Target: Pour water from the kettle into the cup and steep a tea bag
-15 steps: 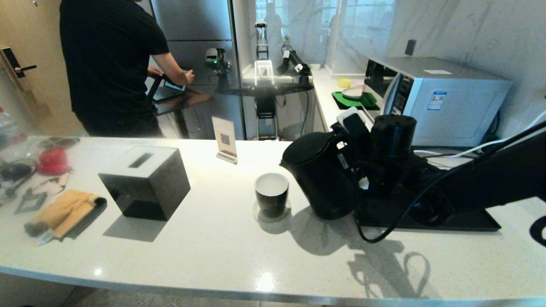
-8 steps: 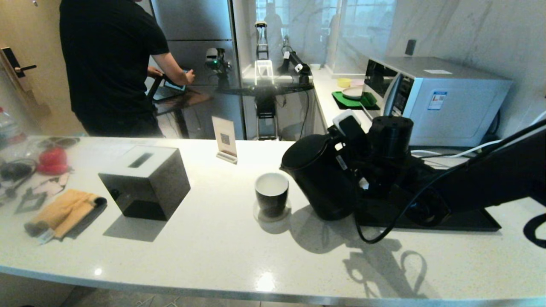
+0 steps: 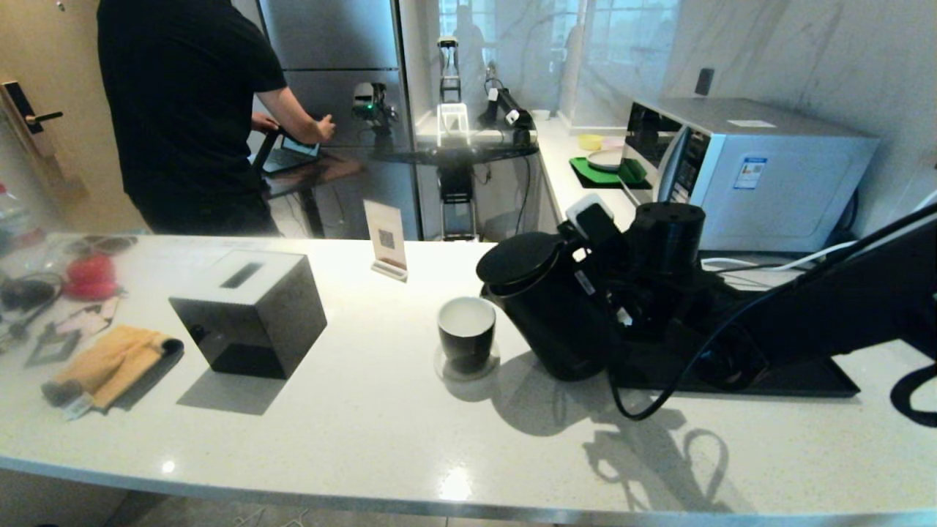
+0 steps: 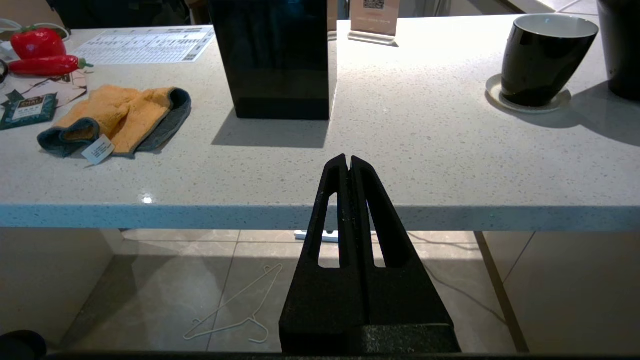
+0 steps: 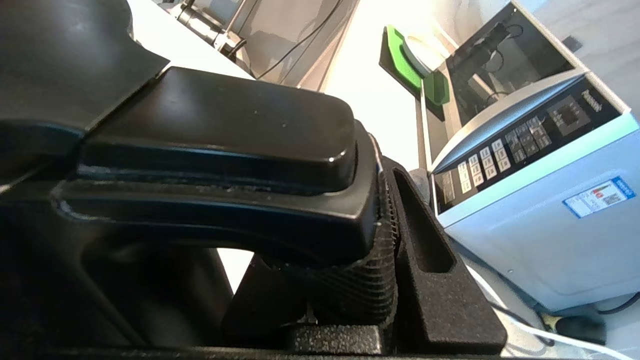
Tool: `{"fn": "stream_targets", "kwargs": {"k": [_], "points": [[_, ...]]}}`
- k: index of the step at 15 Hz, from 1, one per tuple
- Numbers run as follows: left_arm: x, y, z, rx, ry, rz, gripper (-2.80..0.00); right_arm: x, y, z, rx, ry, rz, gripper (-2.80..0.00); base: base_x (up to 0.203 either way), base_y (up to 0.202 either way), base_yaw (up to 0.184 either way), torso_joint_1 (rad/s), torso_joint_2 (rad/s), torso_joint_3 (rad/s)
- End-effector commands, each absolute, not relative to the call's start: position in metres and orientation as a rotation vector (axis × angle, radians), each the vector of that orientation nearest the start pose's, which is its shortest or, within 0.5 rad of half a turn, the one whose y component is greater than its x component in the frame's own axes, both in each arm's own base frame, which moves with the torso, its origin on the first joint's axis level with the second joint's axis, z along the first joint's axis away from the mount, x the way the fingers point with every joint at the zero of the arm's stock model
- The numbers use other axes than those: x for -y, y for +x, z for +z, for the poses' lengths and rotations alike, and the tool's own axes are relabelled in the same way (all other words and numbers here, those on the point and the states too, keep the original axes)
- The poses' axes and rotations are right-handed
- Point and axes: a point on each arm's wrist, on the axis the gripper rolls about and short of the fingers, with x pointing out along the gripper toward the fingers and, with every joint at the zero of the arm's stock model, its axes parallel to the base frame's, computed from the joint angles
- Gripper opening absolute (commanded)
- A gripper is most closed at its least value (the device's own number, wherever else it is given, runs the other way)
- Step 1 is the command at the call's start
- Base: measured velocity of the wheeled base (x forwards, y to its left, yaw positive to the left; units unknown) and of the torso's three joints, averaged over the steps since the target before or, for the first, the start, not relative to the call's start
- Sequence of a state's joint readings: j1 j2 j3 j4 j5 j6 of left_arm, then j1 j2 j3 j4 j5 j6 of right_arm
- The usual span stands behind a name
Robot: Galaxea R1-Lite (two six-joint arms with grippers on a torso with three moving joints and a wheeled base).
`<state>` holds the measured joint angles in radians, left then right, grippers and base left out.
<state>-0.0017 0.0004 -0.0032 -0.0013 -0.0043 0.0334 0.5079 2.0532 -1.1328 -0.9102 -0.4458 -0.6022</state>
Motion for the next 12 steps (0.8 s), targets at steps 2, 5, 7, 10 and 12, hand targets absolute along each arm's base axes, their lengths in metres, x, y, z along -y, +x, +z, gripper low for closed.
{"fn": "stream_targets", "kwargs": {"k": [2,5,7,10,12], "points": [[0.0001,-0.023,0.0765,0.005,0.034,-0.006,-2.8,-0.1894,0.3591,0.1701,0.01,-0.63,0.062,-2.8,0.0,0.0,0.0,0.0,0.0,0.0],[0.0001,-0.023,0.0765,0.005,0.034,-0.006,-2.8,-0.1898,0.3598,0.1682,0.007,-0.637,0.065,-2.8,0.0,0.0,0.0,0.0,0.0,0.0],[0.0001,-0.023,0.0765,0.005,0.034,-0.006,-2.8,-0.19,0.3602,0.1681,0.008,-0.64,0.065,-2.8,0.0,0.0,0.0,0.0,0.0,0.0],[0.0001,-0.023,0.0765,0.005,0.034,-0.006,-2.8,-0.1899,0.36,0.1675,0.006,-0.655,0.067,-2.8,0.0,0.0,0.0,0.0,0.0,0.0],[0.0001,-0.023,0.0765,0.005,0.034,-0.006,-2.8,-0.1909,0.3597,0.1675,0.005,-0.658,0.07,-2.8,0.0,0.0,0.0,0.0,0.0,0.0]]}}
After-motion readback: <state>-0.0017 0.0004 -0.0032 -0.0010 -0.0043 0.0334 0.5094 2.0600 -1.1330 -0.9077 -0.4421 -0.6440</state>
